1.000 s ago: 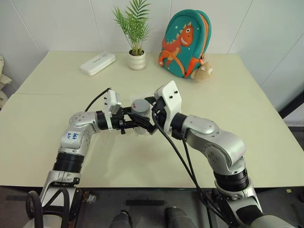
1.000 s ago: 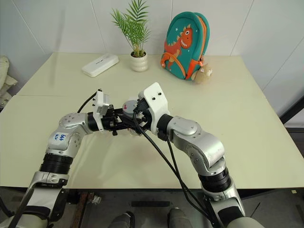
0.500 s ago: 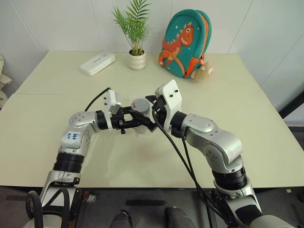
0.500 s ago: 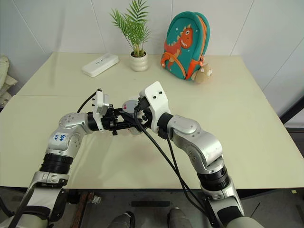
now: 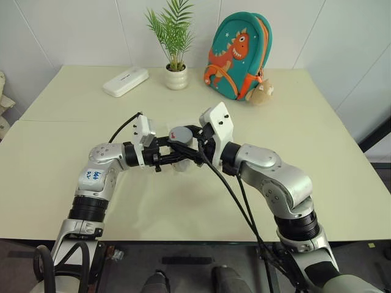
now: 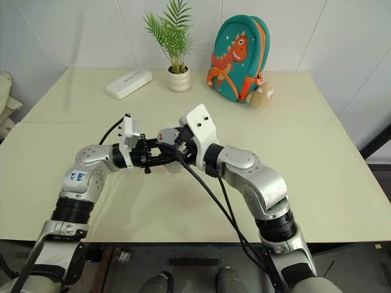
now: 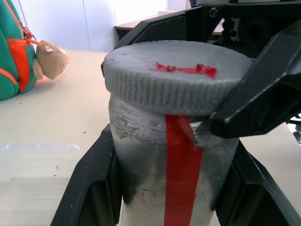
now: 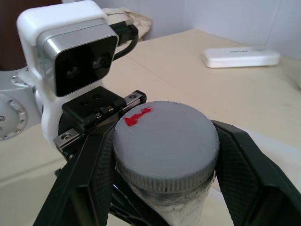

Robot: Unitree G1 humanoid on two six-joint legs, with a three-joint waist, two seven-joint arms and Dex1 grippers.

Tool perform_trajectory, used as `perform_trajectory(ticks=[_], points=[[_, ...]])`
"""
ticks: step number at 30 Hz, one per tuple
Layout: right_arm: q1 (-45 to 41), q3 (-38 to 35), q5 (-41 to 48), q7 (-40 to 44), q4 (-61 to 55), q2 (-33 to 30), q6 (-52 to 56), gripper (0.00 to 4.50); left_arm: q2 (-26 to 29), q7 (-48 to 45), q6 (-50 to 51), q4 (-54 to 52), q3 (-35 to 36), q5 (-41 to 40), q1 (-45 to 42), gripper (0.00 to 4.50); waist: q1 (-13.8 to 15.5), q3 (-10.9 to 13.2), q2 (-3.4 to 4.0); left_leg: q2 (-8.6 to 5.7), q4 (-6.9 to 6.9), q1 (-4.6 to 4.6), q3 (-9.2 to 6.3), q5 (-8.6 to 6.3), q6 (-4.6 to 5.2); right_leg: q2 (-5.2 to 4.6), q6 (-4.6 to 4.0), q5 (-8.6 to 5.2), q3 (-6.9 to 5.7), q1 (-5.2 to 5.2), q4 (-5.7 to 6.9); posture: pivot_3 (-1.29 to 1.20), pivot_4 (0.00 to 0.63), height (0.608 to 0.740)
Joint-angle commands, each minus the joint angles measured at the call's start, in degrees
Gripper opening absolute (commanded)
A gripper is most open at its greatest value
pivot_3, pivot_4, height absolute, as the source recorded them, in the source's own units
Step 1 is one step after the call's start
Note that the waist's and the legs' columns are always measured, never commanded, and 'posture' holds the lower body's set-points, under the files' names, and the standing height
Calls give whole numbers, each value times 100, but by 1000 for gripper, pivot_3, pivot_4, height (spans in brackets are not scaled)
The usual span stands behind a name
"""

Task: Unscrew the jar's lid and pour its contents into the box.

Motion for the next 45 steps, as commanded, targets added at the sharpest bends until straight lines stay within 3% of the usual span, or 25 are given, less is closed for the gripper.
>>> perform_trajectory(ticks=[1, 18, 31, 40, 45], points=[[-255, 232, 226, 820, -148, -7, -505, 2578, 12, -196, -67, 3, 12, -19, -166, 1980, 0, 0, 0, 0, 0, 0, 0, 0, 0, 0, 0, 0, 0, 0, 0, 0, 150, 740], [-530, 94, 855, 2911, 31, -284, -707, 2578, 55, -968, 104, 696, -86, 78, -628, 1980, 6, 0, 0, 0, -1, -1, -1, 0, 0, 1, 1, -1, -1, 0, -1, 0, 150, 740], [-584, -19, 951, 3073, 22, -193, -592, 2578, -28, -1176, -82, 932, -81, 188, -826, 1980, 6, 0, 0, 0, 0, -1, -4, 1, -1, 2, 1, -1, -2, 0, 2, 0, 150, 740], [-596, 5, 860, 3019, 113, -202, -540, 2578, -34, -1219, -18, 502, -110, 91, -687, 1980, 3, 0, 0, 0, 0, -1, -4, 1, -1, 2, 1, -1, -2, 0, 3, 0, 150, 740], [-642, -13, 841, 2998, 187, -187, -527, 4271, -27, -1252, 8, 256, -126, 69, -534, 1980, 0, 0, 0, 1, 0, -1, -5, 1, -1, 2, 1, -1, -3, 0, 3, 0, 150, 740]])
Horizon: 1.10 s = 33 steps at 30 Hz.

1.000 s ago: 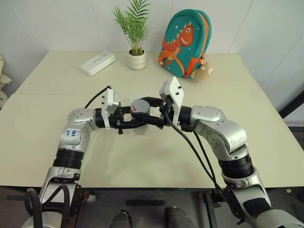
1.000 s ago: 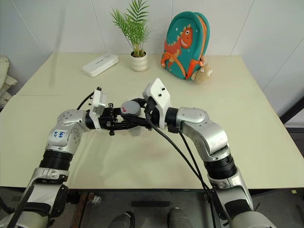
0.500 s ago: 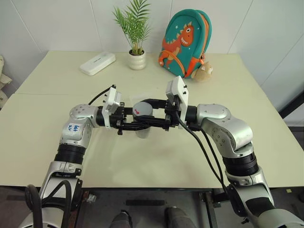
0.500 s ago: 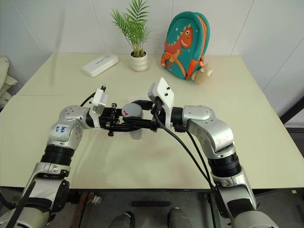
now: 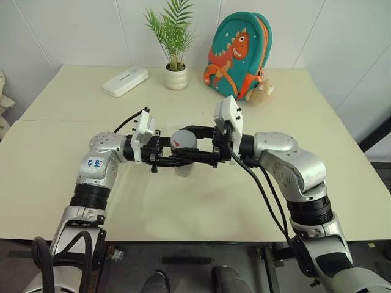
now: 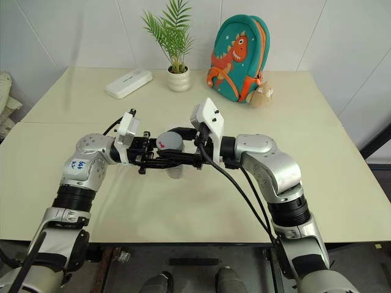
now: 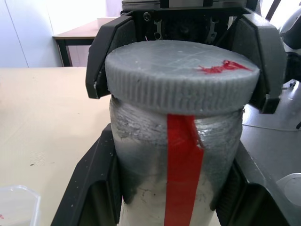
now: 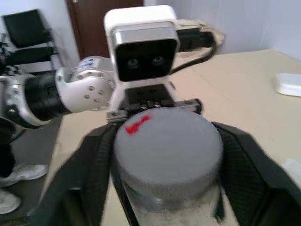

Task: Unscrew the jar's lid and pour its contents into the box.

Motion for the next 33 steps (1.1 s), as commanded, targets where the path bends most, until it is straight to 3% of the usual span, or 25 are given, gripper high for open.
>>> perform_trajectory(ticks=[1, 33], points=[[-211, 265, 481, 367, -460, 272, -104, 4485, -25, 251, 70, -193, -14, 62, 86, 1980, -1, 0, 0, 0, 0, 0, 0, 0, 0, 0, 0, 0, 0, 1, 0, 0, 150, 740], [-614, 331, 41, 436, 301, 152, -611, 4485, 13, 191, 44, -763, 118, -141, 355, 1980, 2, 0, 0, 0, 1, 0, -1, 1, -1, 0, 0, 0, 0, 0, 4, 0, 150, 740]])
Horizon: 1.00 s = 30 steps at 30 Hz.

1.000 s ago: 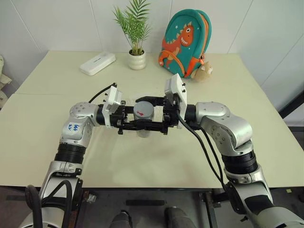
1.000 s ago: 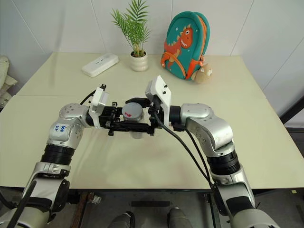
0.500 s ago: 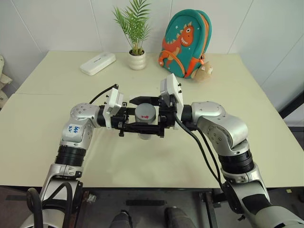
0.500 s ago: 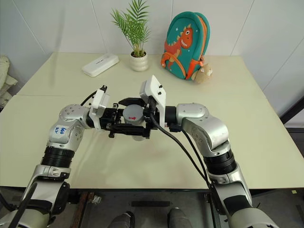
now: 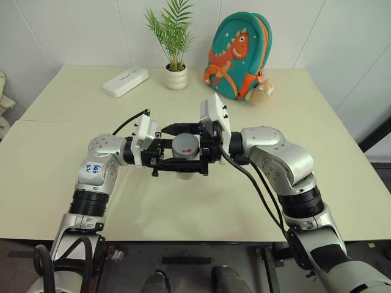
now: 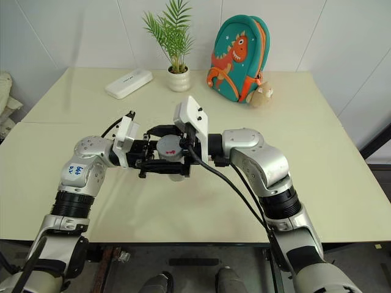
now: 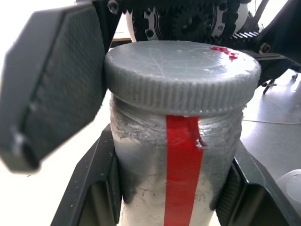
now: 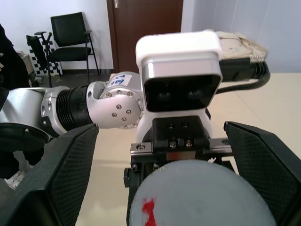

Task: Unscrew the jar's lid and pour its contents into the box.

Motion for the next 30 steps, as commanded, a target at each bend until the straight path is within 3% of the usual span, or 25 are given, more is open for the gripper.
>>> perform_trajectory(ticks=[1, 20, 30], points=[[-181, 42, 30, 72, -62, 36, -165, 4485, 9, 30, -39, -198, 44, -98, 35, 1980, 0, 0, 0, 0, 0, 0, 0, 0, 0, 0, 0, 0, 0, 0, 0, 0, 150, 740], [-529, 33, -405, 160, 906, 66, -691, 4485, -16, 15, -80, -383, 55, -158, 140, 1980, -4, 0, 0, 0, 1, 0, 1, 0, 0, 0, 0, 0, 0, 0, 1, 0, 150, 740], [-476, -90, -417, 183, 794, -197, -596, 4485, 85, 20, -146, -308, 143, -171, 226, 1980, -1, 0, 0, 0, 1, 0, 0, 0, -1, 0, 0, 0, -1, 0, 3, 0, 150, 740]])
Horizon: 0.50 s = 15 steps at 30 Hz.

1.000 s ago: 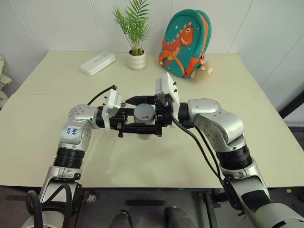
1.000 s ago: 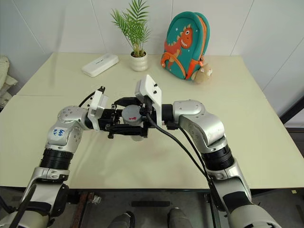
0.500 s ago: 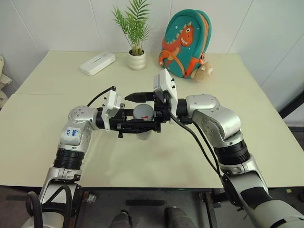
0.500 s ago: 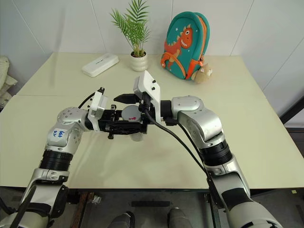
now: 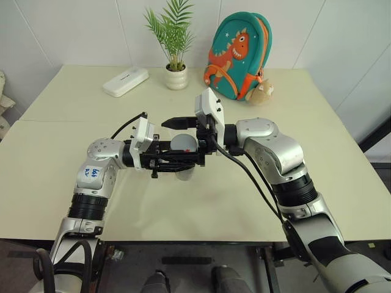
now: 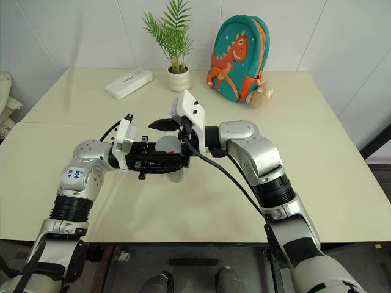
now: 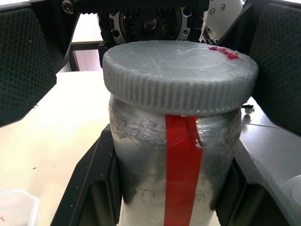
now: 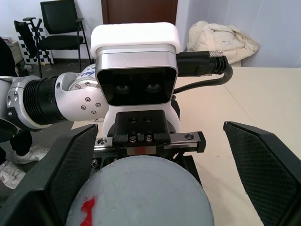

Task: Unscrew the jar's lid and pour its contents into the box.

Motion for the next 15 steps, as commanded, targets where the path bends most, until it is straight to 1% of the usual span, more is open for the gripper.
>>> perform_trajectory(ticks=[1, 15], points=[[-80, -252, 29, -35, -239, -243, -6, 4485, 83, -84, -138, -190, 96, -119, 22, 1980, 3, 0, 0, 0, 0, 0, 0, 0, 0, 0, 0, 0, 0, 0, 0, 0, 150, 740], [180, -400, 273, -185, -842, -682, 430, 4485, 161, -193, -327, 236, 121, -52, -165, 1980, 4, 0, 0, 0, 1, 0, 0, 0, 0, 0, 0, 0, 0, 0, -1, 0, 150, 740]])
